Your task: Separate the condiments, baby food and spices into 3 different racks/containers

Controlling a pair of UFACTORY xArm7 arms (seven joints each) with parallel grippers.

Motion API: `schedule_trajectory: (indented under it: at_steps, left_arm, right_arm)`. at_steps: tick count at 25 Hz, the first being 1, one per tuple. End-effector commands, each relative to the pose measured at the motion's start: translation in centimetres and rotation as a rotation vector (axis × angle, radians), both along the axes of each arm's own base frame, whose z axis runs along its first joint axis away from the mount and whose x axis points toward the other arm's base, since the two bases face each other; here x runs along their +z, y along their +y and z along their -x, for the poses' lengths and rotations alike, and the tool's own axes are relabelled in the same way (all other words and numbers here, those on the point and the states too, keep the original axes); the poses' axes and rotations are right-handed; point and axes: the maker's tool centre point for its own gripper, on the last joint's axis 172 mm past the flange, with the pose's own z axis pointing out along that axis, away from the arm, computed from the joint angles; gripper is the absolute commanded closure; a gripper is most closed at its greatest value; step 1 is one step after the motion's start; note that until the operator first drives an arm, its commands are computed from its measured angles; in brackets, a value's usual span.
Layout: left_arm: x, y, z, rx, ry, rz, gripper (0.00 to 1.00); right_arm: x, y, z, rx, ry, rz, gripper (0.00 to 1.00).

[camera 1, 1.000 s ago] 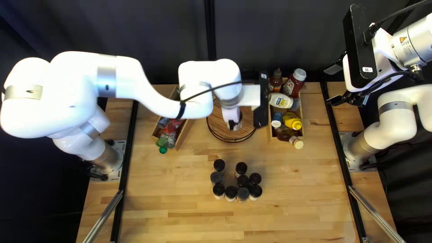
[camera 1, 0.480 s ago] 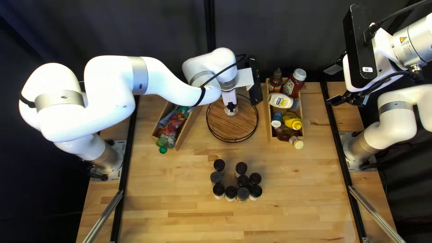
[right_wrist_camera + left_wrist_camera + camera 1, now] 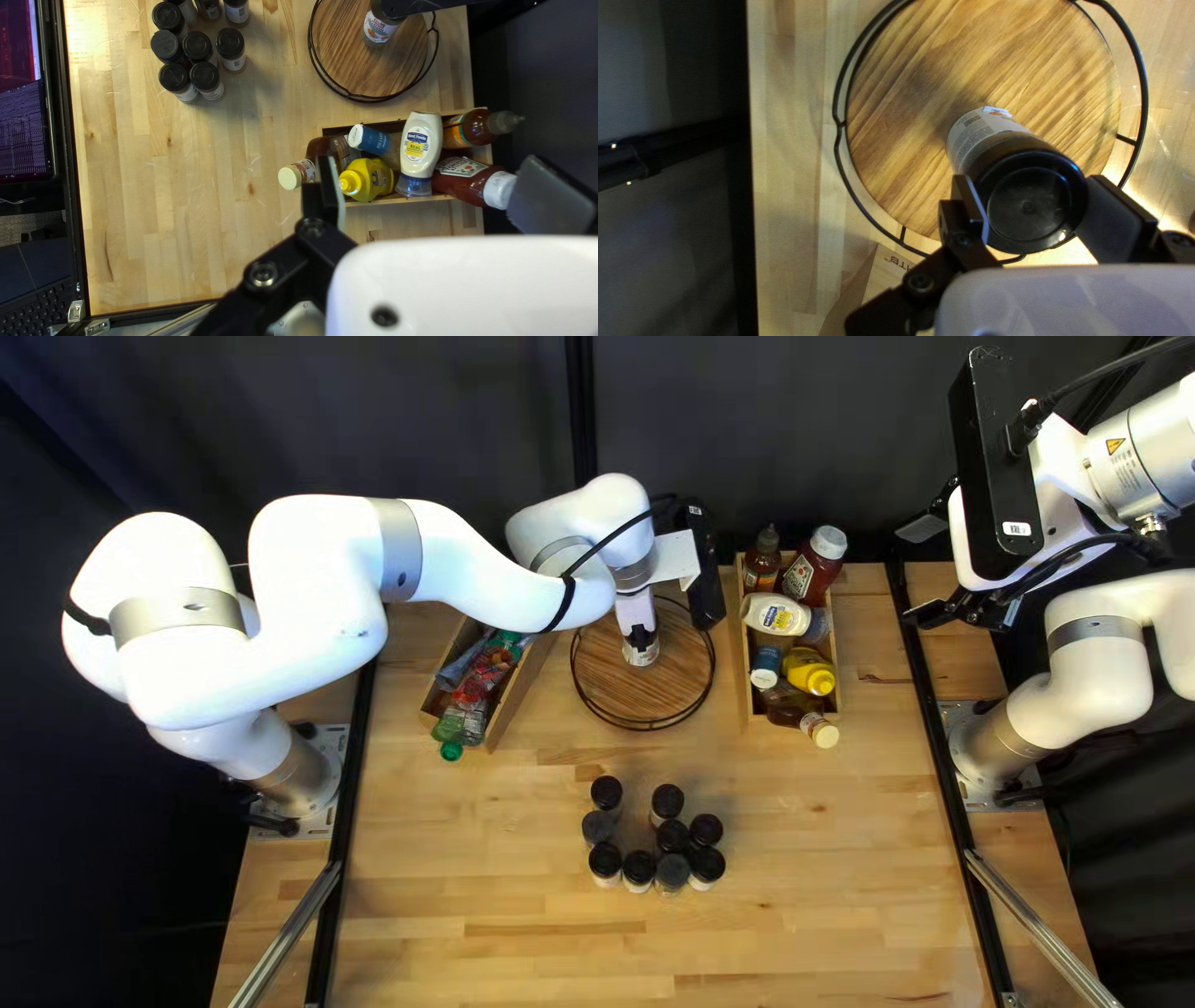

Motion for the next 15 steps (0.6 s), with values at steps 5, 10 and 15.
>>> schedule_trajectory:
  at_steps: [5, 10, 15]
  left_arm:
    - [-0.6, -0.2, 0.0, -0.002, -0.001, 0.014, 0.23]
    - [0.6, -0.9, 0.2, -0.002, 0.004, 0.005, 0.00]
    - [3.1, -4.0, 1.2, -0.022, 0.018, -0.011, 0.00]
  right_arm:
    - [0.0, 0.0, 0.0, 0.000, 0.000, 0.000, 0.00]
    - [0.0, 0.0, 0.0, 0.000, 0.000, 0.000, 0.00]
    - [0.0, 0.0, 0.0, 0.000, 0.000, 0.000, 0.00]
